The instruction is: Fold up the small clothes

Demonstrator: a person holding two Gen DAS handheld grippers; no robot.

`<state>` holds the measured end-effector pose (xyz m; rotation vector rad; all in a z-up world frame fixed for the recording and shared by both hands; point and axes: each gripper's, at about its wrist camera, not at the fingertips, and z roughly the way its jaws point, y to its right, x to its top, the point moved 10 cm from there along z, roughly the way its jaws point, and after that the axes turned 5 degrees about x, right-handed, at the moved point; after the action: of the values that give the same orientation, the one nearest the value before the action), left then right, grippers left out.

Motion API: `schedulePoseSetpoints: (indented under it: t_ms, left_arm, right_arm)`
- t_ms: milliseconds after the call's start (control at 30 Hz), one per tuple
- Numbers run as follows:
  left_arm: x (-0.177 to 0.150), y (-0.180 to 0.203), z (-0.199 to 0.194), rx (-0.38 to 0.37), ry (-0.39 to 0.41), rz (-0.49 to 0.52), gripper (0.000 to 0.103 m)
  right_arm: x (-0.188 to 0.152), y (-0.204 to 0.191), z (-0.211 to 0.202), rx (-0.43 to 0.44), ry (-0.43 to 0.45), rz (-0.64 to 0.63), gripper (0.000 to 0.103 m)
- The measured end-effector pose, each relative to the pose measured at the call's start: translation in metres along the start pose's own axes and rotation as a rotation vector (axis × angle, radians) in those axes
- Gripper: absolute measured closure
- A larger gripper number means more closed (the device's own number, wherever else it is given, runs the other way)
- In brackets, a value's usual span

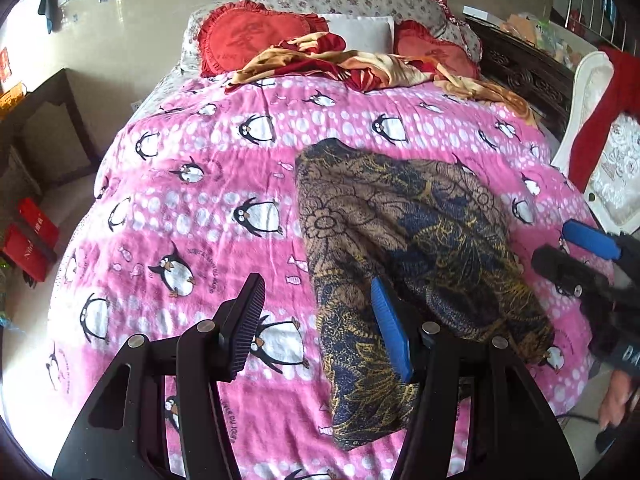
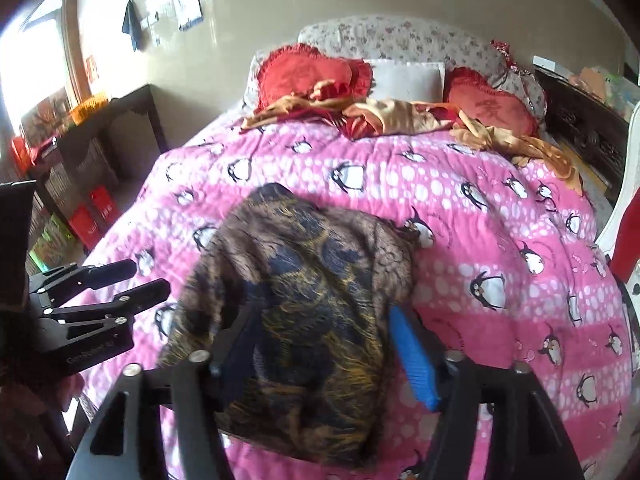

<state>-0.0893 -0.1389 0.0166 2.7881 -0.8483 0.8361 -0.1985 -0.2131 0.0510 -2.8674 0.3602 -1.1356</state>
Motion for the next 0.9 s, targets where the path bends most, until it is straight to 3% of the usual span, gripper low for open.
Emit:
schedulePoseSetpoints:
  t_ms: [400,533,700,800,900]
  left_arm:
    - [0.007,-0.001,-0.014,-0.015,0.032,-0.03,0.048]
    - [0.007,-0.001,-0.013,-0.016,0.03,-0.028,0.048]
    - [0.004,0.004,-0.01,-0.026,0.015,-0.023,0.048]
    - [0.003,0.006,-0.007,-0.037,0.007,-0.033,0.031]
    - [0.004,0.005,-0.008,-0.04,0.016,-0.043,0.028]
  right_arm:
    - [-0.009,-0.011,0.008,-0.03,-0.026,0.075,0.033]
    - [-0.011,-0.007,0.009,-0.042,-0.023,0.1,0.024]
    - [-0.012,-0.006,0.012,-0.045,-0.034,0.106,0.023]
    - [-0.013,-0.006,0.014,-0.046,-0.038,0.107,0.022]
    - [-0.014,-0.005,0.017,-0.048,-0.044,0.11,0.02]
